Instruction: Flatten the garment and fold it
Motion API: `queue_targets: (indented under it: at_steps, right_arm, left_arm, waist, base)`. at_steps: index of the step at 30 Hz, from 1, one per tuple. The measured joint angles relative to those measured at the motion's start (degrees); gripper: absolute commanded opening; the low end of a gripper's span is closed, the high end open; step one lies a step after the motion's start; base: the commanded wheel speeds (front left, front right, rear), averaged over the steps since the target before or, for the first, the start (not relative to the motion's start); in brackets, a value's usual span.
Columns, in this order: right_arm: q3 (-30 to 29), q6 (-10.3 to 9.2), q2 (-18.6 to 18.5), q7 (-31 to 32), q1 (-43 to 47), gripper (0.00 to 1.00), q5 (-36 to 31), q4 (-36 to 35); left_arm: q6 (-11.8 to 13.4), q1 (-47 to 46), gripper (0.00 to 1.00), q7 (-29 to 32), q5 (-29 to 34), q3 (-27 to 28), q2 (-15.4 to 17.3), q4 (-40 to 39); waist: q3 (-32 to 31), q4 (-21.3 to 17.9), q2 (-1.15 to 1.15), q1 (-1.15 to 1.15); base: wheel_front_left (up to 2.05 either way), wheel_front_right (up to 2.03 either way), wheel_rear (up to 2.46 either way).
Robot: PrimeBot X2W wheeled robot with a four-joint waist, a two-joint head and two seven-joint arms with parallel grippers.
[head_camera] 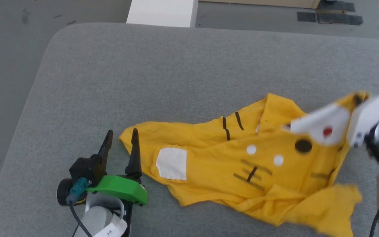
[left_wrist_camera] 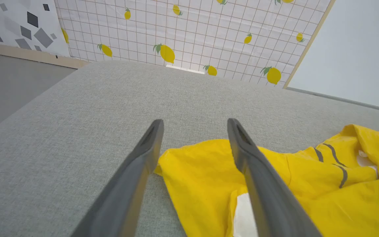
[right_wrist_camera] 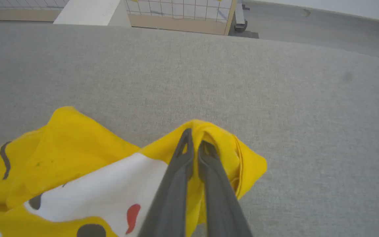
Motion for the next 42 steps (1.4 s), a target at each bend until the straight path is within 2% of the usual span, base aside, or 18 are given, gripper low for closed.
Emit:
queue_targets:
  at_steps: [7, 12, 13, 14, 15, 21, 27, 33, 38, 42]
  right_arm:
    - [5.61, 0.0, -3.21, -9.71, -16.24, 0.0, -3.08, 8.78]
    - [7.54, 0.0, -2.91, -11.36, -20.64, 0.0, -3.28, 18.5]
    - [7.94, 0.0, -2.79, -11.28, -20.72, 0.27, -3.05, 20.02]
    - [8.45, 0.0, -2.64, -11.13, -20.69, 0.84, -2.4, 21.67]
    - [8.77, 0.0, -2.4, -10.87, -20.62, 1.0, -1.35, 23.03]
    - [10.44, 0.0, -3.08, -13.06, -16.13, 1.0, 4.34, 22.62]
    - [9.32, 0.0, -4.08, -14.88, -5.23, 1.0, 9.06, 13.38]
    - [3.65, 0.0, -3.11, -13.93, 4.55, 1.0, 9.43, 5.67]
    - [2.36, 0.0, -2.11, -11.74, 6.31, 1.0, 8.93, 5.31]
    - [3.48, 0.0, -2.55, -8.64, 4.7, 1.0, 7.7, 8.24]
  left_arm:
    - [-0.58, -2.47, 1.0, -0.09, 0.45, -0.42, -0.54, 0.0]
    - [-0.79, -3.12, 1.0, -0.14, 0.46, -1.21, -0.76, 0.1]
    - [-0.79, -3.11, 1.0, -0.14, 0.46, -1.26, -0.76, 0.19]
    - [-0.79, -3.11, 1.0, -0.14, 0.45, -1.31, -0.77, 0.26]
    - [-0.79, -3.1, 1.0, -0.14, 0.46, -1.31, -0.78, 0.29]
    - [-0.77, -2.7, 1.0, -0.15, 0.45, -0.56, -0.85, 0.73]
    - [-0.89, -0.59, 1.0, -0.15, 0.65, 0.81, -0.88, 0.7]
    - [-1.02, -0.52, 1.0, -0.15, 0.99, 1.01, -0.91, 0.1]
    - [-1.46, -1.05, 1.0, -0.15, 1.26, 0.85, -0.92, -0.2]
    - [-1.46, -1.8, 1.0, -0.15, 1.53, 0.94, -0.94, -0.69]
  waist:
    - [2.65, 2.3, 0.0, 0.0]
    - [4.24, 4.1, 0.0, 0.0]
    - [4.45, 4.33, 0.0, 0.01]
    - [4.64, 4.57, 0.0, 0.01]
    - [4.76, 4.74, 0.0, 0.01]
    - [3.46, 4.41, 0.0, 0.01]
    - [0.98, 2.05, 0.0, 0.0]
    - [-0.44, -0.6, 0.0, 0.0]
    - [0.46, -1.26, 0.0, 0.0]
    - [2.16, -0.85, 0.0, 0.0]
  base:
    - [0.0, 0.0, 0.0]
    - [0.0, 0.0, 0.0]
    - [0.0, 0.0, 0.0]
    - [0.0, 0.0, 0.0]
    - [0.0, 0.0, 0.0]
    - [0.0, 0.0, 0.0]
    - [0.0, 0.0, 0.0]
    - [0.0, 0.0, 0.0]
    - [0.0, 0.0, 0.0]
    - [0.0, 0.0, 0.0]
